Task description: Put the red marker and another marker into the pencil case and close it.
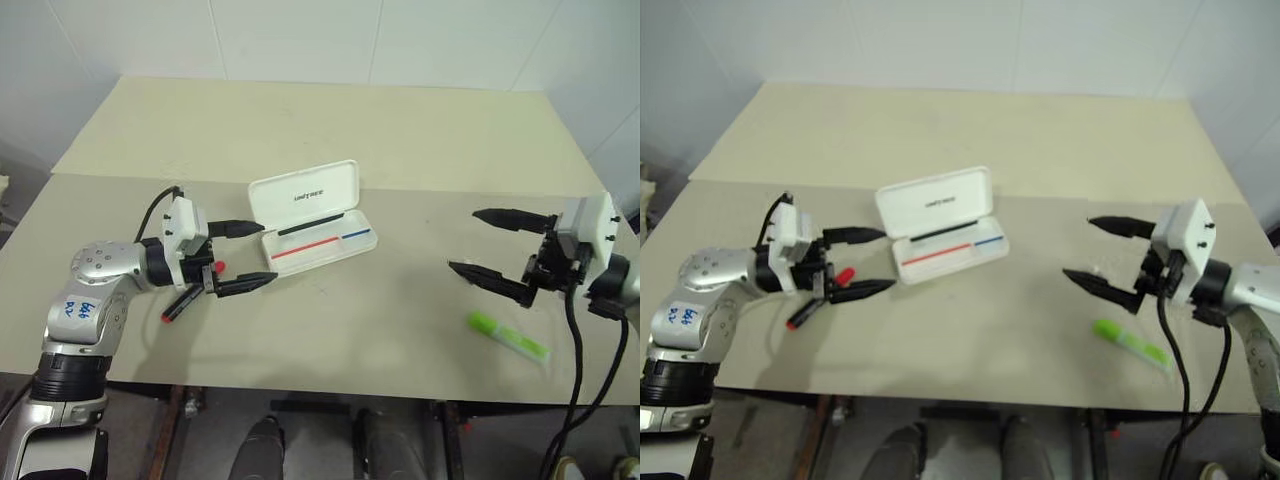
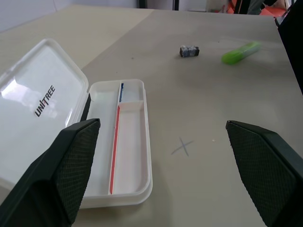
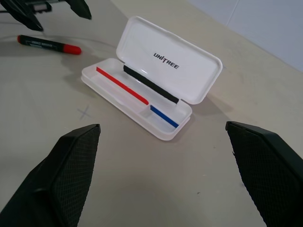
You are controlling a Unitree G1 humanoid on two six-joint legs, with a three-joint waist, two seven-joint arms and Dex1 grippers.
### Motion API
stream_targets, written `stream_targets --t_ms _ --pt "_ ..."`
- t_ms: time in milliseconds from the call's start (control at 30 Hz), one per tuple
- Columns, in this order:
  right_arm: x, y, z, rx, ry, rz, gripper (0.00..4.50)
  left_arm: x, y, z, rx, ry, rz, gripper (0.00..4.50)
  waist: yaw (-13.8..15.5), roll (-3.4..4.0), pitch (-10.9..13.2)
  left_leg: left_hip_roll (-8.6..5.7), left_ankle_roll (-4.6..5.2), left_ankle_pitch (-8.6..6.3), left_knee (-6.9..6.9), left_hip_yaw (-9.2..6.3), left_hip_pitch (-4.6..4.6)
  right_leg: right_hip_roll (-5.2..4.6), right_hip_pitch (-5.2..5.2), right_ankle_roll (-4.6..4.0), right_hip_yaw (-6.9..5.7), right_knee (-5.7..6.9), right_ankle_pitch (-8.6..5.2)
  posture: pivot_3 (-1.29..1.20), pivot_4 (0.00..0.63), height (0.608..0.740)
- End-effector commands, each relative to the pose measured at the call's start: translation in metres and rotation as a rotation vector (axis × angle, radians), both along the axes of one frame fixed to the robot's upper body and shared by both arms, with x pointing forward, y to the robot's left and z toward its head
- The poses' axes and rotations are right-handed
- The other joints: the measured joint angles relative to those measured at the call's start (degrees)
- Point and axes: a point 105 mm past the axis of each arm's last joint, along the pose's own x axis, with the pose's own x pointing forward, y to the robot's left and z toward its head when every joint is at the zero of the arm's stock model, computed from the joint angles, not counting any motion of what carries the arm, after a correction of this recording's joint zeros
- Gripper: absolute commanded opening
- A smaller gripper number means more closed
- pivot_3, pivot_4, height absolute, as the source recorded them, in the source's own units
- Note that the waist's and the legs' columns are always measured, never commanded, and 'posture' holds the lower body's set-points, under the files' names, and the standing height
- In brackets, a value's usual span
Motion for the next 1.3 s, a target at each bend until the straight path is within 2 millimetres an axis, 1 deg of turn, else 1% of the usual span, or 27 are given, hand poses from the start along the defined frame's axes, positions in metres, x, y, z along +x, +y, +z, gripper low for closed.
stream_targets --t_ms 33,100,167,267,333,500,533,567,633,700,867,1000,1167,1300 --pt "-0.012 0.002 0.012 -0.01 -0.028 0.027 4.5 0.002 -0.005 0.007 0.019 -0.061 -0.031 4.47 0.0 0.0 0.0 0.0 0.0 0.0 0.01 0.0 0.01 0.0 0.0 0.0 0.0 0.01 0.0 0.0 0.15 0.74" --pt "-0.016 0.001 0.007 -0.029 -0.011 0.029 4.5 0.006 -0.007 0.007 0.011 -0.07 -0.029 4.47 0.0 0.0 0.0 0.01 0.0 0.0 0.01 0.0 0.02 0.01 0.0 0.0 0.0 0.03 0.0 0.0 0.15 0.74" --pt "-0.016 0.002 0.006 -0.022 -0.013 0.019 4.5 0.009 -0.009 0.002 0.007 -0.067 -0.026 4.47 0.1 0.0 0.0 0.0 0.0 0.0 0.04 0.0 0.02 0.01 0.01 0.0 0.0 0.04 0.0 0.0 0.15 0.74" --pt "-0.016 0.007 0.005 -0.017 -0.009 0.028 4.5 0.009 -0.012 -0.001 0.017 -0.068 -0.033 4.47 -0.1 0.0 0.0 0.0 0.0 0.0 0.08 0.02 0.01 0.0 0.01 0.0 0.02 0.03 0.0 0.0 0.15 0.74" --pt "-0.014 0.009 0.005 -0.021 -0.003 0.04 4.5 0.009 -0.016 -0.001 0.019 -0.071 -0.035 4.47 0.0 0.0 0.0 0.01 0.0 0.0 0.07 0.02 0.02 0.0 0.01 0.01 0.01 0.04 0.01 0.0 0.15 0.74" --pt "-0.008 0.014 0.002 -0.027 -0.011 0.058 4.5 0.011 -0.017 -0.002 0.025 -0.084 -0.015 4.47 0.0 0.0 0.0 0.0 0.0 0.0 0.07 0.02 0.02 0.0 0.01 0.2 0.01 0.04 0.11 0.0 0.15 0.74" --pt "-0.007 0.017 0.003 -0.024 -0.013 0.064 4.5 0.011 -0.014 -0.002 0.026 -0.085 -0.009 4.06 0.0 0.0 0.0 0.01 0.0 0.0 0.07 0.02 0.02 0.0 0.01 0.21 0.01 0.05 0.11 0.0 0.15 0.74" --pt "-0.006 0.019 0.004 -0.015 -0.02 0.073 4.5 0.012 -0.017 -0.006 0.059 -0.08 -0.013 3.88 0.0 0.0 0.0 0.0 0.0 0.0 0.07 0.02 0.02 0.0 0.01 0.22 0.01 0.04 0.12 0.0 0.15 0.74" --pt "-0.004 0.027 0.004 -0.006 -0.032 0.091 4.5 0.012 -0.015 -0.014 0.112 -0.071 -0.01 3.25 0.0 0.0 0.0 0.0 0.0 0.0 0.07 0.02 0.01 0.0 0.01 0.29 0.01 0.03 0.15 0.0 0.15 0.74" --pt "-0.002 0.029 0.003 0.0 -0.042 0.102 4.5 0.016 -0.017 -0.021 0.135 -0.048 0.021 3.25 0.0 0.0 0.0 0.0 -0.01 0.0 0.06 0.02 0.02 0.0 0.01 0.29 0.01 0.04 0.16 0.0 0.15 0.74" --pt "-0.002 0.047 0.005 0.018 -0.071 0.133 4.5 0.014 -0.016 -0.037 0.182 -0.008 0.013 3.25 -0.1 0.0 0.0 0.0 0.0 0.0 0.05 0.02 0.01 0.01 0.01 0.32 0.01 0.04 0.17 0.0 0.15 0.74" --pt "-0.004 0.061 0.005 0.057 -0.099 0.154 4.5 0.023 -0.024 -0.046 0.228 0.011 0.032 3.25 0.0 0.0 0.0 0.01 0.0 0.0 0.05 0.01 0.02 0.01 0.0 0.33 0.01 0.08 0.17 0.0 0.15 0.74" --pt "-0.007 0.072 0.008 0.089 -0.127 0.162 4.5 0.032 -0.033 -0.052 0.251 0.024 0.034 3.25 0.2 0.0 0.0 0.0 -0.01 0.01 0.08 0.01 0.01 0.01 0.0 0.37 0.01 0.09 0.2 0.0 0.15 0.74" --pt "-0.009 0.077 0.011 0.101 -0.141 0.162 4.5 0.036 -0.036 -0.055 0.267 0.032 0.035 3.25 0.1 0.0 0.0 0.0 -0.01 0.0 0.06 0.01 0.01 0.01 0.0 0.37 0.01 0.08 0.2 0.0 0.15 0.74"
